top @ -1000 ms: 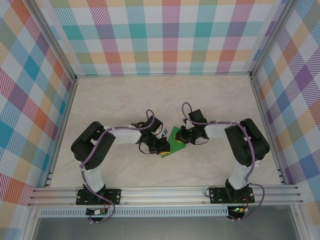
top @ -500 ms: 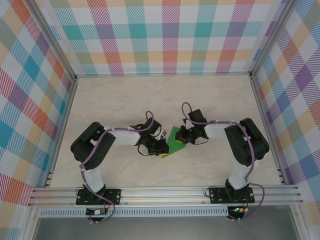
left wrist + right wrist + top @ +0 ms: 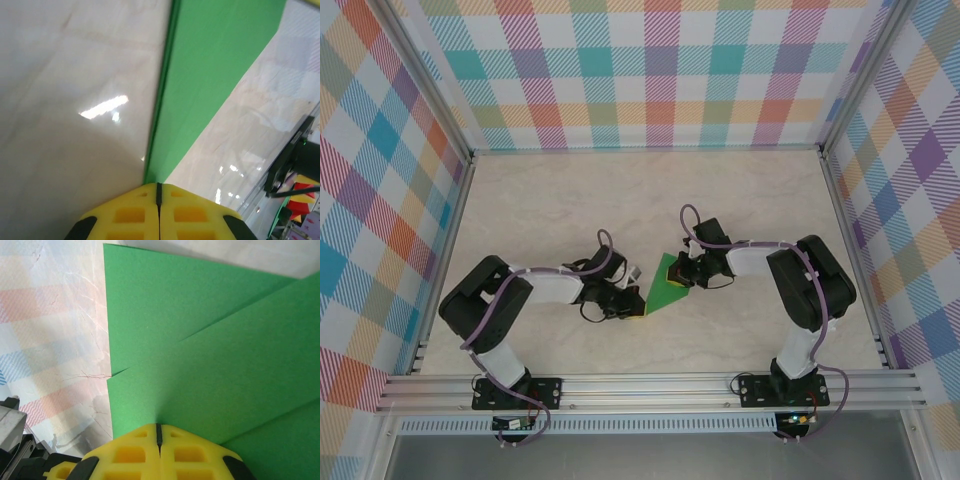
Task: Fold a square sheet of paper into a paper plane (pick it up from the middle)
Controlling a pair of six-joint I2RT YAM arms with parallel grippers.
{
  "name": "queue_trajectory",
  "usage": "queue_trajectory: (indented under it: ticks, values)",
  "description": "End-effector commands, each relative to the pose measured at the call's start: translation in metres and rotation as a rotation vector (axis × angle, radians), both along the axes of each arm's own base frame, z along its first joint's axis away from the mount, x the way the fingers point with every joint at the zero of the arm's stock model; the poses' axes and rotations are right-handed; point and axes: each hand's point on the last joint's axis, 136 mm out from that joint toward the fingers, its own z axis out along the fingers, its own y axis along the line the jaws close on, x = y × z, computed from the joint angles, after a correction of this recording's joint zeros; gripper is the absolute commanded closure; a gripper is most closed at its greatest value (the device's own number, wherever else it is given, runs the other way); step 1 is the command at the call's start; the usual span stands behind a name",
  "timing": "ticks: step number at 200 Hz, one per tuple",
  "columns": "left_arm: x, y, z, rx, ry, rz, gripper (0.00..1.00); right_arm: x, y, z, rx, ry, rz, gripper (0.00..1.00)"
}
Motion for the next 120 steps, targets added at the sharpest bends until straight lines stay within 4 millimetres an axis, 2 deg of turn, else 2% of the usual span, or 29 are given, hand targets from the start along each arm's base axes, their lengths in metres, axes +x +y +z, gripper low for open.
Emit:
queue_trajectory:
  ticks: [1, 28, 46, 67, 93, 120]
  values:
    - [-0.023, 0.017, 0.005, 0.037, 0.073, -0.025, 0.96, -0.030, -0.047, -0.060, -0.261, 0.140, -0.056, 1.00]
    - [0.007, -0.008, 0.043, -0.088, -0.040, 0.020, 0.97, -0.028, -0.045, -0.058, -0.255, 0.136, -0.057, 1.00]
    - [0.024, -0.018, 0.054, -0.109, -0.093, 0.060, 0.98, -0.027, -0.045, -0.057, -0.251, 0.132, -0.058, 1.00]
    - [0.034, -0.022, 0.043, -0.069, -0.095, 0.077, 0.99, -0.026, -0.044, -0.056, -0.248, 0.132, -0.063, 1.00]
    - [0.032, -0.028, 0.024, -0.035, -0.054, 0.061, 1.00, -0.024, -0.042, -0.053, -0.237, 0.126, -0.062, 1.00]
    - [0.029, -0.023, 0.009, 0.017, -0.036, 0.060, 1.00, -0.021, -0.037, -0.046, -0.214, 0.111, -0.052, 1.00]
